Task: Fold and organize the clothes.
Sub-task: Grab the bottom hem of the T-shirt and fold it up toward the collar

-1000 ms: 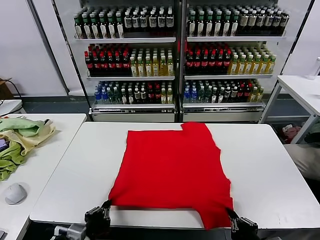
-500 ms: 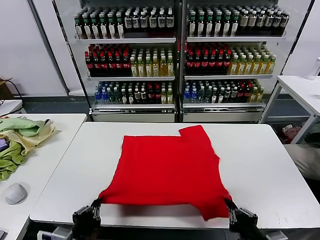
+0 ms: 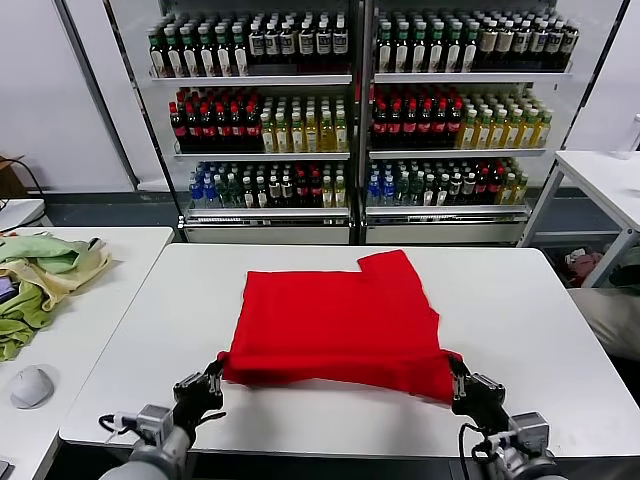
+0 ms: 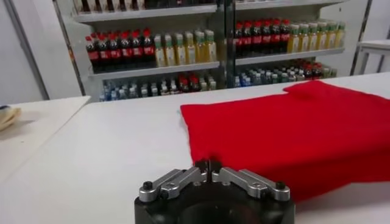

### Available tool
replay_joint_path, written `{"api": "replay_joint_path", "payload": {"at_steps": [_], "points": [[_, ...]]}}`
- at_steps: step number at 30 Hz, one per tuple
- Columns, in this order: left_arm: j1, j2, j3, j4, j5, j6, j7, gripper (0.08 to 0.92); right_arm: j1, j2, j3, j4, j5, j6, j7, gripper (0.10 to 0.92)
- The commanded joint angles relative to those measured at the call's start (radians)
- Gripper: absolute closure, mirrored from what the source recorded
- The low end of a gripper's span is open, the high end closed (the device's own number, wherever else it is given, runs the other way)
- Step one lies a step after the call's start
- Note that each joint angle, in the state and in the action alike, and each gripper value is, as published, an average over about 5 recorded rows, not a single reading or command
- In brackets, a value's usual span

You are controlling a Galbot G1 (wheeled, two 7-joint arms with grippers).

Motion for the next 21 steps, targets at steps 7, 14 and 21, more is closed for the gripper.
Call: {"api": "replay_joint_path", "payload": {"at_steps": [7,14,21], "points": [[-0.270,-0.025,0.043,0.229,0.011,0.027,0.085,0.914,0.110,0.037,-0.085,-0.094,-0.059,-0.024,0.008,0.910],[-0.292,-0.029,0.074,0.237,0.045,0.027,0.133,0.914,0.113,0.043,-0.088,-0.104,-0.062,-0.033,0.010,0.910],[-0.318,-0.043,0.087,0.301,0.107,0.027,0.148,0.914,0.121,0.055,-0.106,-0.121,-0.074,-0.061,0.016,0.907]]}}
